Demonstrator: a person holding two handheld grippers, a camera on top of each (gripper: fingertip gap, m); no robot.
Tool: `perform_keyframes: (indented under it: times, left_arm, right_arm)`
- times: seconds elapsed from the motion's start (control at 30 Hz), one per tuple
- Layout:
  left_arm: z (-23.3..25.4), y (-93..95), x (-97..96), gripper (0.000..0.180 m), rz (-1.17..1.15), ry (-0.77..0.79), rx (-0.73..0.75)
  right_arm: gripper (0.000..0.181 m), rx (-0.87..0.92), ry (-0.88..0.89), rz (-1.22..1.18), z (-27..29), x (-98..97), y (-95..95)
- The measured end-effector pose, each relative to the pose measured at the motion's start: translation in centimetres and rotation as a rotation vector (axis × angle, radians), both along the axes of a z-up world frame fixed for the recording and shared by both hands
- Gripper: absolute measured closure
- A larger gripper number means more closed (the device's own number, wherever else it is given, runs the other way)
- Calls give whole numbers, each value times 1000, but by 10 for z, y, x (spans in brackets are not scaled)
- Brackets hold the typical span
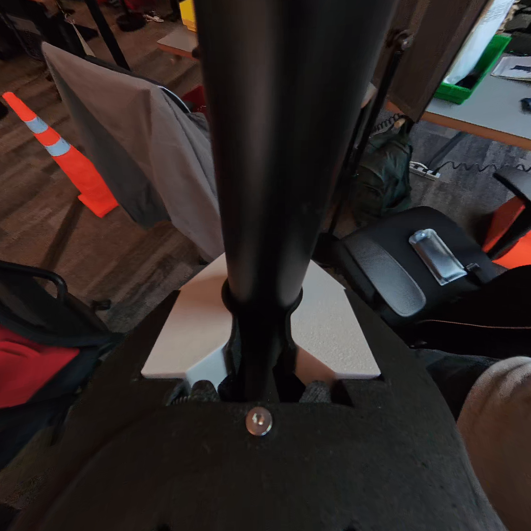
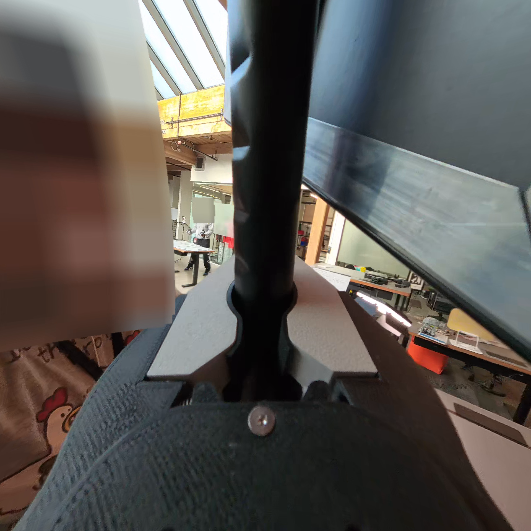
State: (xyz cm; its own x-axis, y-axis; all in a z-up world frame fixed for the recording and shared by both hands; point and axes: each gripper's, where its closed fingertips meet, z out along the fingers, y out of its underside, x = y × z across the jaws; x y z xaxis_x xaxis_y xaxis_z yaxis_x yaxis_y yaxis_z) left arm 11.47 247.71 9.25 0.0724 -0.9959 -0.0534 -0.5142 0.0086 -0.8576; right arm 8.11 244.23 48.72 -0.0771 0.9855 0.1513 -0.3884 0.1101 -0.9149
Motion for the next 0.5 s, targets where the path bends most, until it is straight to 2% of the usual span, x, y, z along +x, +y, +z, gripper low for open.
perform_keyframes:
  times: [0.2,0.5]
  left_arm:
    - [4,141,78,154,14,-9,-5]
    - [-11,334,238,154,-34,-68,-144]
  right_arm:
    - [164,-8,-22,4,1,78,150]
    - [165,-157,-94,-62,-20,203,398]
